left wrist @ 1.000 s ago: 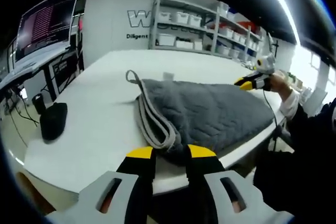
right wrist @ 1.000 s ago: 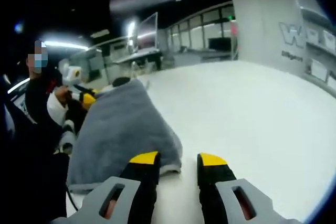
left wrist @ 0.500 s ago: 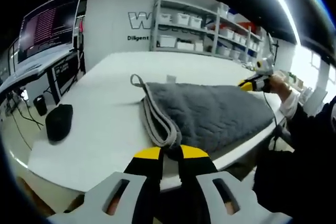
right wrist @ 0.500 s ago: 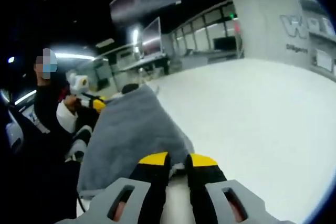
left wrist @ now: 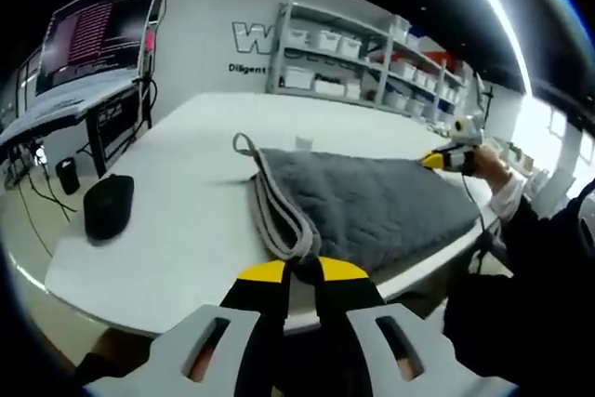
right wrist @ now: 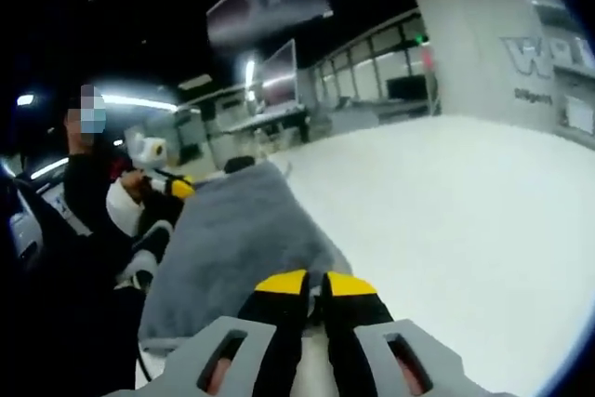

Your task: Open the folded towel by lifting each exposed corner and separating the folded layers until the towel lies flat within the target outline without major curled edges

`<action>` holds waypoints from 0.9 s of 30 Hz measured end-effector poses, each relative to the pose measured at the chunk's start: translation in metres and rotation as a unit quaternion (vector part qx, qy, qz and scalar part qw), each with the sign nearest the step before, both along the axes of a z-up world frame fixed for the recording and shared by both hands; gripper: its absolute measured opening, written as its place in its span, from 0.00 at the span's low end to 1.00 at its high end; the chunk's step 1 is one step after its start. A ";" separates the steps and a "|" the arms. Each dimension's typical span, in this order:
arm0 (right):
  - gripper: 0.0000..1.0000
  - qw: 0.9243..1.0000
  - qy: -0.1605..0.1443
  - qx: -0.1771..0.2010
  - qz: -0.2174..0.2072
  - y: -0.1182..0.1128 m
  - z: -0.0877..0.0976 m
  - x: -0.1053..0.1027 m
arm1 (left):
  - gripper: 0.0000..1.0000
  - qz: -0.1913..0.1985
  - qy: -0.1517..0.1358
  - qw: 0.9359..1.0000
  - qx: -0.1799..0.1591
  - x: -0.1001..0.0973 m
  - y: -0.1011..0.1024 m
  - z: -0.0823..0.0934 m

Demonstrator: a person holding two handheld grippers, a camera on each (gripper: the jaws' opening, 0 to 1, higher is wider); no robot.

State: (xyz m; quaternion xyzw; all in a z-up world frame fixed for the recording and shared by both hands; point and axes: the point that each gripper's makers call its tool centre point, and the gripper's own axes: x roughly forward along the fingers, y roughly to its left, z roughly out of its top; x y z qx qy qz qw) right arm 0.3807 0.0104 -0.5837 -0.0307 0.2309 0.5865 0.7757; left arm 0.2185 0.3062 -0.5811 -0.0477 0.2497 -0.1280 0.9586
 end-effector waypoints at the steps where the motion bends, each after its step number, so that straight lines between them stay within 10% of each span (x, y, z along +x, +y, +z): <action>1: 0.07 1.000 0.001 -0.002 -0.004 -0.001 -0.002 0.002 | 0.11 -0.002 0.003 1.000 0.006 0.000 0.000 -0.002; 18: 0.20 0.999 0.003 -0.027 -0.017 -0.003 -0.011 0.011 | 0.29 -0.010 0.007 1.000 0.010 0.000 0.001 -0.007; 27: 0.21 0.997 -0.045 -0.061 -0.006 0.002 -0.012 0.002 | 0.39 -0.015 0.001 1.000 -0.011 0.006 -0.006 -0.004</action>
